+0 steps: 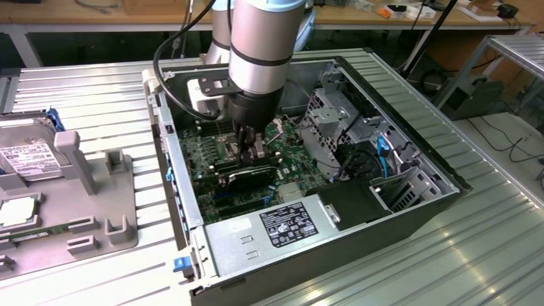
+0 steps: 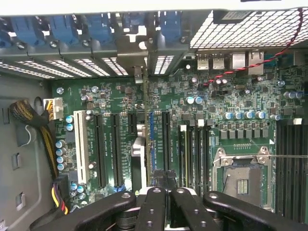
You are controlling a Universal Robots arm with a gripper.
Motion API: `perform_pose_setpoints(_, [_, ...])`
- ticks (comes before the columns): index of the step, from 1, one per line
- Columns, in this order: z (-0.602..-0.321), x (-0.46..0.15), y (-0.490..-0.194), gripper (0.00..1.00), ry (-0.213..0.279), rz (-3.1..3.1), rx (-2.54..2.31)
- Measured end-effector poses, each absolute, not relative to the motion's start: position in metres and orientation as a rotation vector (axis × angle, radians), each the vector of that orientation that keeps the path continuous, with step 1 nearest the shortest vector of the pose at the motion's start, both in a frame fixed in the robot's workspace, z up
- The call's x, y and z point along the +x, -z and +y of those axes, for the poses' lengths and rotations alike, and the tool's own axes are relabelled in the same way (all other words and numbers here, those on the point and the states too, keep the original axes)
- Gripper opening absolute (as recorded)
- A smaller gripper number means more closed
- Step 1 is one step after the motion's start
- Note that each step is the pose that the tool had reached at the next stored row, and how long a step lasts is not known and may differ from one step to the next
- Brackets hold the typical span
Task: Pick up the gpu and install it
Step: 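Insert the gpu into the slot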
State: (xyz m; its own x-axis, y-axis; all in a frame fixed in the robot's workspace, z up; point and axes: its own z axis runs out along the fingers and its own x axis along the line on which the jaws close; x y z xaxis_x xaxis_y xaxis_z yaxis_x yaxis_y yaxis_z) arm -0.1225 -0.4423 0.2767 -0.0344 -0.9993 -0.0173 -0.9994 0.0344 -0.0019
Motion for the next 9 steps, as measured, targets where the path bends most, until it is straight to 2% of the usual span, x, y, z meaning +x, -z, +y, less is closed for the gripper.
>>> perform_pose_setpoints(9, [-0.4431, -0.1225, -0.2767, 0.1, -0.017, 2.25, -2.173])
